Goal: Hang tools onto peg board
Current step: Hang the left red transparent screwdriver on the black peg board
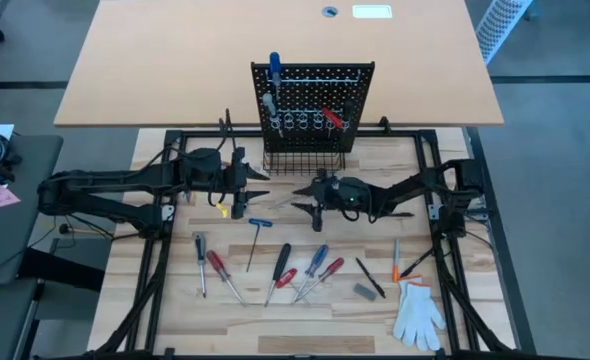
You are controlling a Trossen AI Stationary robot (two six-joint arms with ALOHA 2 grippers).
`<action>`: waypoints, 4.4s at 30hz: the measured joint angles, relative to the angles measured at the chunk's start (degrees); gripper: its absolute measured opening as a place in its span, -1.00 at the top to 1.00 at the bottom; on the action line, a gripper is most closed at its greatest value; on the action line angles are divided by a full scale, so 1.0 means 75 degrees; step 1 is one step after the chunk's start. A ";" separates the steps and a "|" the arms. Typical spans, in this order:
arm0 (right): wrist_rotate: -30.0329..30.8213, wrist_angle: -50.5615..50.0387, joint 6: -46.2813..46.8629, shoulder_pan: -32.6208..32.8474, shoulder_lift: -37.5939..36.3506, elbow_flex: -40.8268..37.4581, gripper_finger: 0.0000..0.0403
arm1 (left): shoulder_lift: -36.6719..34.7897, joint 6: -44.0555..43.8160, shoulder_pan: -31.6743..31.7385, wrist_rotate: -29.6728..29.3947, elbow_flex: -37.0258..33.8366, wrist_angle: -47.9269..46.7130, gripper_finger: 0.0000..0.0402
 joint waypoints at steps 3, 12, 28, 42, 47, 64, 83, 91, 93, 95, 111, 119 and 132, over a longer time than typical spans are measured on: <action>-0.0097 -0.0493 0.0064 0.0263 0.0000 0.0094 0.17 | -0.0003 -0.0298 -0.0074 -0.0053 -0.0297 0.0307 0.21; 0.0118 -0.1517 0.0456 0.1465 0.0003 0.0094 0.17 | 0.0000 -0.2272 -0.1637 -0.2382 -0.1185 0.0176 0.24; 0.0723 -0.1673 0.0464 0.1973 0.0003 0.0094 0.17 | 0.1405 -0.3936 -0.2809 -0.3618 -0.1218 -0.1643 0.29; 0.0723 -0.2117 0.0466 0.1521 0.0003 0.0091 0.17 | 0.3129 -0.2798 -0.2154 -0.2648 -0.1465 0.0377 0.39; 0.0708 -0.2169 0.0418 0.1564 0.0003 0.0091 0.17 | 0.2824 -0.2673 -0.2105 -0.2647 -0.2349 0.1502 0.43; 0.0695 -0.2219 0.0379 0.1504 0.0003 0.0091 0.17 | 0.1725 -0.2333 -0.2542 -0.2639 -0.2819 0.2060 0.44; 0.0670 -0.2277 0.0408 0.1569 0.0003 0.0088 0.17 | 0.1521 -0.3465 -0.5295 -0.0693 -0.1040 -0.5199 0.43; 0.0664 -0.2277 0.0402 0.1530 0.0003 0.0088 0.17 | 0.1751 -0.3477 -0.5304 -0.1491 -0.1390 -0.4447 0.16; 0.0656 -0.2280 0.0402 0.1510 0.0003 0.0088 0.17 | 0.1749 -0.3382 -0.5249 -0.1587 -0.1546 -0.3987 0.09; 0.0656 -0.2277 0.0402 0.1511 0.0003 0.0088 0.17 | 0.1753 -0.3380 -0.5175 -0.1715 -0.1703 -0.3690 0.05; 0.0641 -0.2176 0.0004 0.1602 0.0003 0.0209 0.17 | 0.1753 -0.3742 -0.4794 -0.1696 -0.1592 -0.4085 0.44; -0.0056 -0.3571 -0.0318 0.1860 0.0131 0.1790 -0.03 | 0.1749 -0.4092 -0.4783 -0.1865 -0.0147 -0.5625 0.44; 0.1119 -0.7146 -0.0734 0.2377 0.1288 0.4622 -0.06 | 0.1749 -0.4966 -0.4727 -0.1881 0.0548 -0.6073 0.44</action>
